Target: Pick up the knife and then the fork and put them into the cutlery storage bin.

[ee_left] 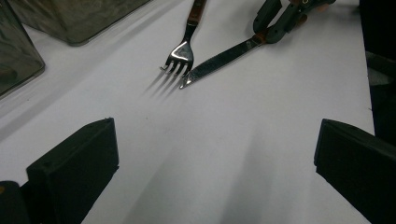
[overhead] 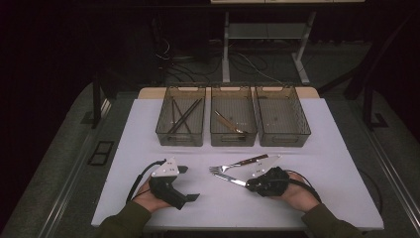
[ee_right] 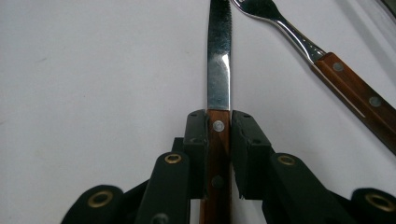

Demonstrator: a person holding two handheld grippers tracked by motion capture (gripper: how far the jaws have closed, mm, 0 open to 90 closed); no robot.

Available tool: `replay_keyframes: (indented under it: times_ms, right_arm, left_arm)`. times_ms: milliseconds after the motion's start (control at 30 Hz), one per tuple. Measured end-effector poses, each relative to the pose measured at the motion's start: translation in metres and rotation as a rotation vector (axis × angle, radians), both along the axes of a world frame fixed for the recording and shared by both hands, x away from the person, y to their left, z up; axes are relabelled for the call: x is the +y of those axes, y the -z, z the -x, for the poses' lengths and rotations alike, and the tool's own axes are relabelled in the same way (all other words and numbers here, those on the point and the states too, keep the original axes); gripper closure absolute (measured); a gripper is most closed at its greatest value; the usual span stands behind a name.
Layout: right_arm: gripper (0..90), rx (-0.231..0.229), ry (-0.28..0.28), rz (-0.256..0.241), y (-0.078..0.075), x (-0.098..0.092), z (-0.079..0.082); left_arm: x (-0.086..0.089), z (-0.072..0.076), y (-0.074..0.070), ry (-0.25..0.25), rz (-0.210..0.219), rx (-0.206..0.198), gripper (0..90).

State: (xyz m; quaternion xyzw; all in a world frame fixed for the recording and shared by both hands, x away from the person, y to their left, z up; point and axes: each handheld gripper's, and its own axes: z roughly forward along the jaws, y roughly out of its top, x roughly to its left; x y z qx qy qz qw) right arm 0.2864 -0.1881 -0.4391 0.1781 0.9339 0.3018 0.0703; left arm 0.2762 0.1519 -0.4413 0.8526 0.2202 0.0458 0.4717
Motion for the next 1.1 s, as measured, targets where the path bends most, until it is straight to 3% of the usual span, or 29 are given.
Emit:
replay_keyframes:
  times_ms: [167,367,400,600,800,933,1033,1100]
  right_arm:
    - [77.5,-0.011,0.0,-0.021,0.001,-0.001,0.003]
    - [77.5,0.004,-0.016,-0.045,0.0,-0.004,0.0]
    - [77.5,0.03,-0.009,-0.063,-0.001,-0.004,0.001]
    - [77.5,0.056,-0.04,-0.076,-0.007,-0.007,0.003]
    - [77.5,0.052,-0.057,-0.105,-0.015,-0.017,0.006]
    - [77.5,0.059,-0.031,-0.133,-0.021,-0.024,0.008]
    - [77.5,0.032,-0.028,-0.139,-0.027,-0.031,0.006]
    - [77.5,0.046,-0.007,-0.159,-0.03,-0.032,0.006]
  left_arm:
    - [0.0,0.0,0.0,0.0,-0.001,0.0,0.0]
    - [0.0,0.0,0.0,0.001,0.004,0.001,0.0]
    - [0.0,0.0,0.0,0.0,0.005,0.001,0.0]
    - [0.001,0.0,0.0,0.0,0.006,0.0,0.0]
    - [0.001,-0.001,0.0,-0.004,0.016,0.008,0.0]
    - [0.002,-0.002,0.001,-0.004,0.017,0.014,0.0]
    - [0.002,-0.002,0.001,-0.003,0.017,0.013,0.0]
    - [0.002,-0.001,0.001,0.001,0.01,0.008,0.0]
